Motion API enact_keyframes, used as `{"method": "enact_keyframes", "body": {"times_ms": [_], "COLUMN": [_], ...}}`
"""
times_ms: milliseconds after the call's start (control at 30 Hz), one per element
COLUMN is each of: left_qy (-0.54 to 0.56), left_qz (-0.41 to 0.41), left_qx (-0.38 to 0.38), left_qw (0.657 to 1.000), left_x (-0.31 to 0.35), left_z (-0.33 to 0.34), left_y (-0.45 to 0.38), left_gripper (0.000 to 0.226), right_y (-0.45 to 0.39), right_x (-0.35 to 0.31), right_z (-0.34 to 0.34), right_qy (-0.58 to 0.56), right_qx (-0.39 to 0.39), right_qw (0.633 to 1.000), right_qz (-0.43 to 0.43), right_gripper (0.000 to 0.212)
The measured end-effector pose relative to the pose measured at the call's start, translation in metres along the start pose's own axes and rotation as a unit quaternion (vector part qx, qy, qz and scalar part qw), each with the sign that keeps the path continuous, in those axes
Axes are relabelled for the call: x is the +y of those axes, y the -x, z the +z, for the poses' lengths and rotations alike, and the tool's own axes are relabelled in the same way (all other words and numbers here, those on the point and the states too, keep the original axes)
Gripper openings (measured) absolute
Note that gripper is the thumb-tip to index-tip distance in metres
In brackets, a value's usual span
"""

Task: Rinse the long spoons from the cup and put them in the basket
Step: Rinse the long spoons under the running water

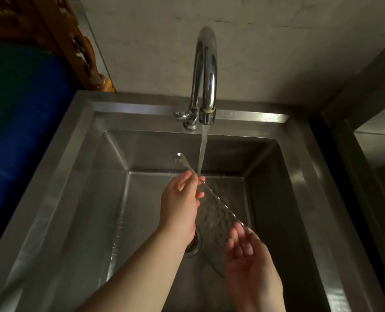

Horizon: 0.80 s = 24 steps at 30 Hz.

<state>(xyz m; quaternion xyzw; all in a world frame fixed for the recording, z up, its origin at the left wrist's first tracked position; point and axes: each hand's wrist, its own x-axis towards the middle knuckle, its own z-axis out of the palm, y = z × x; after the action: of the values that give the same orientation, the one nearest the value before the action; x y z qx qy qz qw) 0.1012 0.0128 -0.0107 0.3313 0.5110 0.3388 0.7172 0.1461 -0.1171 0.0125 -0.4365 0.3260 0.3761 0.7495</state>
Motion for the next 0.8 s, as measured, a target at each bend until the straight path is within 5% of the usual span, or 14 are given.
{"method": "enact_keyframes", "body": {"times_ms": [167, 267, 400, 500, 600, 700, 800], "left_qy": [-0.056, -0.121, -0.214, -0.189, -0.15, -0.147, -0.17], "left_qz": [0.064, 0.082, 0.121, 0.132, 0.127, 0.125, 0.124], "left_qx": [-0.043, -0.085, -0.129, -0.165, -0.183, -0.184, -0.17], "left_qw": [0.995, 0.986, 0.961, 0.959, 0.963, 0.964, 0.963], "left_x": [0.011, 0.015, 0.018, 0.021, 0.021, 0.018, 0.015], "left_z": [0.0, 0.001, 0.003, 0.001, 0.001, 0.001, -0.001], "left_y": [-0.007, -0.011, -0.016, -0.017, -0.021, -0.024, -0.024], "left_gripper": [0.012, 0.024, 0.029, 0.025, 0.037, 0.045, 0.035], "right_y": [-0.009, -0.015, -0.031, -0.051, -0.069, -0.072, -0.066], "right_x": [0.023, 0.037, 0.042, 0.042, 0.041, 0.035, 0.027], "right_z": [-0.017, -0.039, -0.049, -0.031, -0.011, 0.015, 0.047], "right_qy": [0.028, 0.203, 0.547, 0.617, 0.611, 0.561, 0.526], "right_qx": [0.044, 0.056, -0.051, -0.13, -0.182, -0.213, -0.253], "right_qw": [0.996, 0.976, 0.824, 0.757, 0.746, 0.773, 0.782], "right_qz": [0.067, 0.052, -0.137, -0.171, -0.194, -0.206, -0.219], "right_gripper": [0.018, 0.015, 0.012, 0.012, 0.014, 0.018, 0.021]}}
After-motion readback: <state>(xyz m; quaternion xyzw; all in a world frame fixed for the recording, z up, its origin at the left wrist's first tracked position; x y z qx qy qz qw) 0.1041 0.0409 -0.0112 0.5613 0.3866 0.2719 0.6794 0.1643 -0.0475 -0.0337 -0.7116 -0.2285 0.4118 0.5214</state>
